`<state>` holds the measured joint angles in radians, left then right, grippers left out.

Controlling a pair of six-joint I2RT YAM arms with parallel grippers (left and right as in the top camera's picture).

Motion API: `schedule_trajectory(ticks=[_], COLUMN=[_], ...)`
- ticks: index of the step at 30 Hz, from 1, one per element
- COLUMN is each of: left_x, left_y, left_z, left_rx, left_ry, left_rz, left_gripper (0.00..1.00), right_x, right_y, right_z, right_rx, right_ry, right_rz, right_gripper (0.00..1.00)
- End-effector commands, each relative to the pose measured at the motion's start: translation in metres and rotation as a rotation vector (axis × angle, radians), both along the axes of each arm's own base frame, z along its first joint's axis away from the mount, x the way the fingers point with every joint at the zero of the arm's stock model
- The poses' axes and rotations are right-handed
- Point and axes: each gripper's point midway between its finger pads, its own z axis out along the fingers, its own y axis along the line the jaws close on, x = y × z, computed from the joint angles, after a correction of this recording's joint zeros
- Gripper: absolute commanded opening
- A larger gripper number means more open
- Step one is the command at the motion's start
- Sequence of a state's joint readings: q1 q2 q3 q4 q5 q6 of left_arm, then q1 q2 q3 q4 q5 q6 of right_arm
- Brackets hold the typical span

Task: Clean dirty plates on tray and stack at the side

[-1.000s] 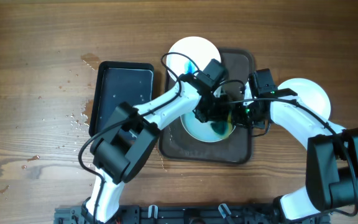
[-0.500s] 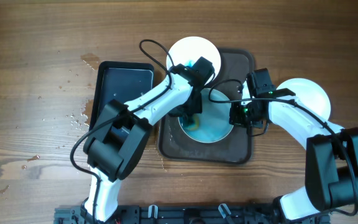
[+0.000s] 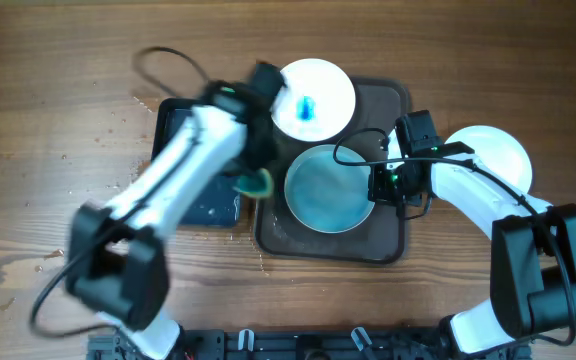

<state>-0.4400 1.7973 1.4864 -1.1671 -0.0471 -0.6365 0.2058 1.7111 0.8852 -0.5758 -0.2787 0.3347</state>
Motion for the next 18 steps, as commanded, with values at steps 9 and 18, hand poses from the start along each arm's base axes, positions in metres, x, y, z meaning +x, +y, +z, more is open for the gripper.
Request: schedule_trajectory(ticks=[9, 18], left_x=[-0.006, -0.019], left_y=[0.129, 0.144], left_z=[-0.033, 0.071], left_rx=[-0.113, -0.162], left_ry=[0.074, -0.197], left_rz=[0.246, 0.248], left_gripper=[0.12, 0.61], right_x=[0.026, 0.046], right_y=[-0.016, 0.09], right_z=[0.107, 0.166], right_rx=[-0.191, -0.173], right_ry=[-0.06, -0.226], right_rz=[0.188, 0.365], right_gripper=[0.04, 0.04])
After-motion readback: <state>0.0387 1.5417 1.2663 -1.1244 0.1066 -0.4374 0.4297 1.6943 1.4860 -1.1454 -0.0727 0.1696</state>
